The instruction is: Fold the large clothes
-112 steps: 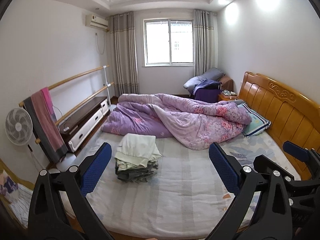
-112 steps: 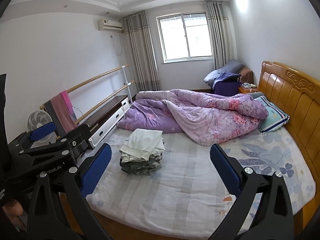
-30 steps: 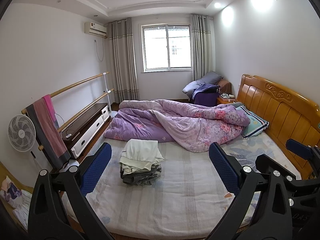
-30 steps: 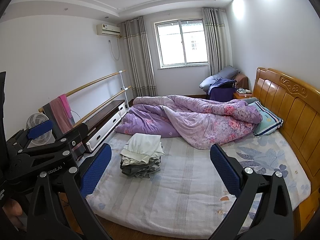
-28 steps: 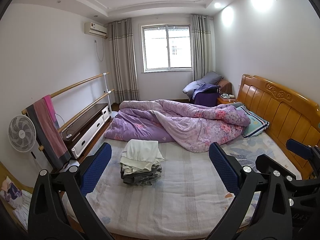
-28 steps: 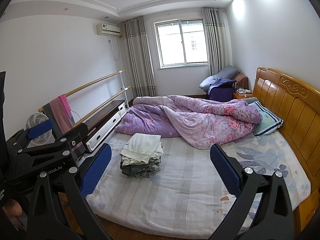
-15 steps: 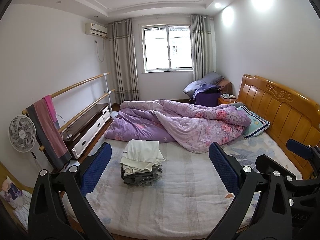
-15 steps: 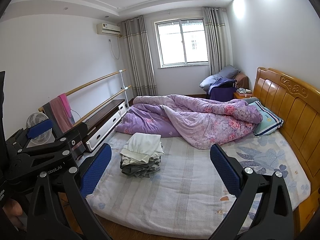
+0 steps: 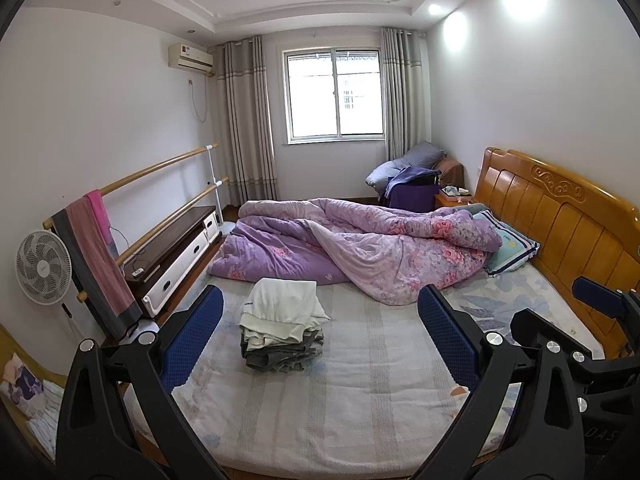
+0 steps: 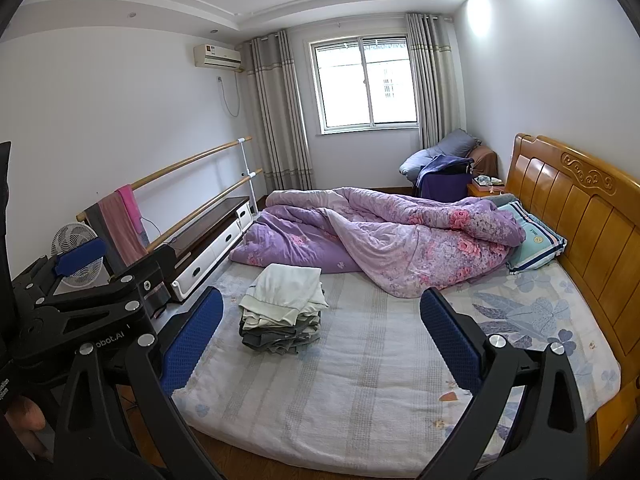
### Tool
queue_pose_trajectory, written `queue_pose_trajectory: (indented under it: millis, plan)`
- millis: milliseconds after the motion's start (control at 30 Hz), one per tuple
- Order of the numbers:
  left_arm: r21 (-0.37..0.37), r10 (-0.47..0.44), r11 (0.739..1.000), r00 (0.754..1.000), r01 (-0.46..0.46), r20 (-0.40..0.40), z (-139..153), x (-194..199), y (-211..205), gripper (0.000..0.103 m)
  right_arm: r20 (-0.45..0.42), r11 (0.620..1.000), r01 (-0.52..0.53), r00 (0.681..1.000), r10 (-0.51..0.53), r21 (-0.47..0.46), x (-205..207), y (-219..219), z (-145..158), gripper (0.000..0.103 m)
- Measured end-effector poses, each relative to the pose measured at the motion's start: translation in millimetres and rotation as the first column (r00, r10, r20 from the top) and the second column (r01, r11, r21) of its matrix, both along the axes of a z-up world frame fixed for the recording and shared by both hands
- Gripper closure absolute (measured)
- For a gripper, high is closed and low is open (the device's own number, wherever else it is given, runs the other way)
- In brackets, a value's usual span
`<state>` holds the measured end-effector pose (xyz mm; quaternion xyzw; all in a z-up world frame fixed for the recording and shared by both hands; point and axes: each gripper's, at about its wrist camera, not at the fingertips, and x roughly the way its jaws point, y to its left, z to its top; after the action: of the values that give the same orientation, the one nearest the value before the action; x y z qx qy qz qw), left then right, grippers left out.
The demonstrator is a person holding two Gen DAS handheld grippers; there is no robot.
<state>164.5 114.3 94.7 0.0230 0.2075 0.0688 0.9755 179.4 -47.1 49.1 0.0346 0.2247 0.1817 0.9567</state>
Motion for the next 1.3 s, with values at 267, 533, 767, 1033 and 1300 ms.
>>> queue_pose_trajectory:
  millis: [267,533,767,1033,1300]
  plan:
    - [0.012,0.004,1.000,1.000,-0.005,0.012,-2,1,1,0.005,-0.002,1.000,-0.002,1.000,0.002,0.000,0,-3,-2,0.008]
    - [0.006,0.004,1.000,1.000,-0.004,0.000,-8,2,0,0.005,-0.012,1.000,-0.003,1.000,0.003,0.002,4,-7,-5,0.008]
    - [0.005,0.004,1.000,1.000,-0.004,-0.007,-11,6,0,0.005,-0.018,1.000,-0.006,1.000,0.007,0.004,7,-11,-6,0.008]
    - [0.005,0.005,1.000,1.000,-0.005,-0.011,-13,7,-1,0.005,-0.026,1.000,-0.010,1.000,0.011,0.006,10,-14,-9,0.008]
    - [0.005,0.004,1.000,1.000,-0.004,-0.012,-13,7,-1,0.005,-0.031,1.000,-0.016,0.999,0.016,0.004,16,-14,-9,0.008]
